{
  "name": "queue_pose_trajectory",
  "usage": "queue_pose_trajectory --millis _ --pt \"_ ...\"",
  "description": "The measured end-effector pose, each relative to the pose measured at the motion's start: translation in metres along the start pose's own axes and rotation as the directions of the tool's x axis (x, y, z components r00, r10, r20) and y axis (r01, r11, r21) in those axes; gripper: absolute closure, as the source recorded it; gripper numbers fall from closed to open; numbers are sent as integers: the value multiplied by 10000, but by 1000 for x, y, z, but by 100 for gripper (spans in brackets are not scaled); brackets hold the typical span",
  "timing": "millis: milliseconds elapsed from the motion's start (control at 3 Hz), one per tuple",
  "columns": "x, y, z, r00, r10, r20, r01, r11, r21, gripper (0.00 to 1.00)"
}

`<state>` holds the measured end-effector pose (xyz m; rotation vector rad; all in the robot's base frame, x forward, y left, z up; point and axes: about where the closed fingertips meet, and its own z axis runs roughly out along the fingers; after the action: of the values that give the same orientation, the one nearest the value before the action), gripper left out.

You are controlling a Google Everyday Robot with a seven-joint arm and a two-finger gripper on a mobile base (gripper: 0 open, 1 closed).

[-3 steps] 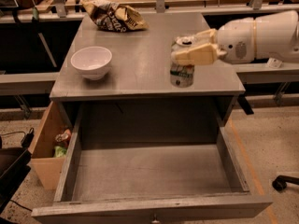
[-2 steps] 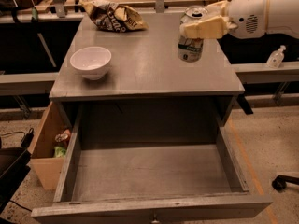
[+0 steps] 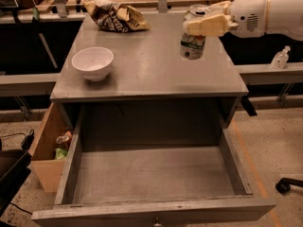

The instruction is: Pick 7up can from top drawer and place on counter

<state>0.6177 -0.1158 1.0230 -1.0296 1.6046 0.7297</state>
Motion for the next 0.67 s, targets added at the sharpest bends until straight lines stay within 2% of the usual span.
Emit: queue_pose_trajectory --millis 333,667 --pt "15 -84 11 9938 970 534 -1025 9884 1117 100" --pt "17 -137 19 9868 1315 949 -1467 9732 1769 100"
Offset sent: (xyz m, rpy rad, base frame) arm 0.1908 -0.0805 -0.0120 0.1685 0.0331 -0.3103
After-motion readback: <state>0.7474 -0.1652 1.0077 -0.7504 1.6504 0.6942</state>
